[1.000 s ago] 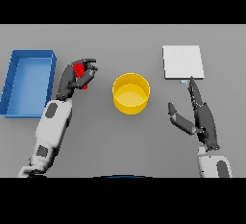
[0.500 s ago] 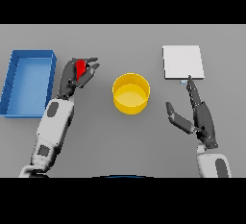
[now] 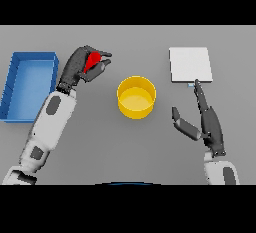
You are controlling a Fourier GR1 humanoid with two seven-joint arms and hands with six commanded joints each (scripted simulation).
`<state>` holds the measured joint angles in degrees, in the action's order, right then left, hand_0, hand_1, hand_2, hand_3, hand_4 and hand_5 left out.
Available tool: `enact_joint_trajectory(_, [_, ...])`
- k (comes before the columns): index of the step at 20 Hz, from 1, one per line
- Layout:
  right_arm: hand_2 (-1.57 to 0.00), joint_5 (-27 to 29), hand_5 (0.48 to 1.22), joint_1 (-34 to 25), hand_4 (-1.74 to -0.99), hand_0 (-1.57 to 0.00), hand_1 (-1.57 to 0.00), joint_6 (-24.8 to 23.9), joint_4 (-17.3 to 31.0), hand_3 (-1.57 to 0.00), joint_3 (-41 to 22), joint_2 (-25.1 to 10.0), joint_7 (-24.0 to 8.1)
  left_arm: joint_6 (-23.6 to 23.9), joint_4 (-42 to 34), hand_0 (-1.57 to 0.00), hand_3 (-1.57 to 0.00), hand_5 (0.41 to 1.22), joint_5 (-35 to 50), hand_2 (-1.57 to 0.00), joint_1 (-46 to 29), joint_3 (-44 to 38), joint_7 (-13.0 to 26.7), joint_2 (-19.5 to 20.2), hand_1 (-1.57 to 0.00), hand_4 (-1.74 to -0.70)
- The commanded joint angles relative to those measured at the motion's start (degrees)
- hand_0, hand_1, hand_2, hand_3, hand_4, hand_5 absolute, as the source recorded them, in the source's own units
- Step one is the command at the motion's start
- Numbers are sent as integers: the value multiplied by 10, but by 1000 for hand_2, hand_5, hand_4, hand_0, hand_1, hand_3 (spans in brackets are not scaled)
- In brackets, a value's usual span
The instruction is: Pick up the red beaker and tilt it to pour out 1 green nut into yellow bowl. Pick up the yellow bowl and place it on the metallic measuring scale.
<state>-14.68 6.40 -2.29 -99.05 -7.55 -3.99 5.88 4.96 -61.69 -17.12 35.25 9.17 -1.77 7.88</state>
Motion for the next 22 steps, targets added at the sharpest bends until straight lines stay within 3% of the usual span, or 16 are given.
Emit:
enact_joint_trajectory(1, [1, 1, 694, 9, -1243, 1, 1, 2, -4, 1, -2, 0, 4, -6, -11, -1563, -1563, 1119, -10, -1563, -4, 15, 10, 8, -1563, -1733])
enact_joint_trajectory(5, [1, 0, 710, 6, -1243, 1, 1, 2, 0, 1, -3, 3, -13, -15, -40, -1563, -1563, 1113, -24, -1563, -16, 55, 34, 23, -1563, -1733])
enact_joint_trajectory(12, [1, 8, 721, 2, -1267, 1, 1, 10, -5, 1, -2, 1, -5, -44, -18, -1569, -1569, 1152, -189, -1569, 68, 204, 70, 93, -1569, -1739])
enact_joint_trajectory(16, [1, 12, 717, 5, -1264, 1, 1, 7, -1, 1, -1, 7, 1, -84, 23, -1570, -1570, 1193, -249, -1570, 133, 273, 61, 107, -1570, -1740])
enact_joint_trajectory(19, [1, 12, 697, 11, -1258, 1, 1, 5, -5, 1, -3, 10, 10, -116, 64, -1571, -1571, 1206, -289, -1571, 179, 326, 45, 108, -1571, -1613])
enact_joint_trajectory(22, [1, 5, 671, 13, -1237, 1, 1, -5, -2, 1, -2, 15, 3, -171, 80, -1571, -1571, 1214, -312, -1571, 227, 372, 42, 108, -1571, -1672])
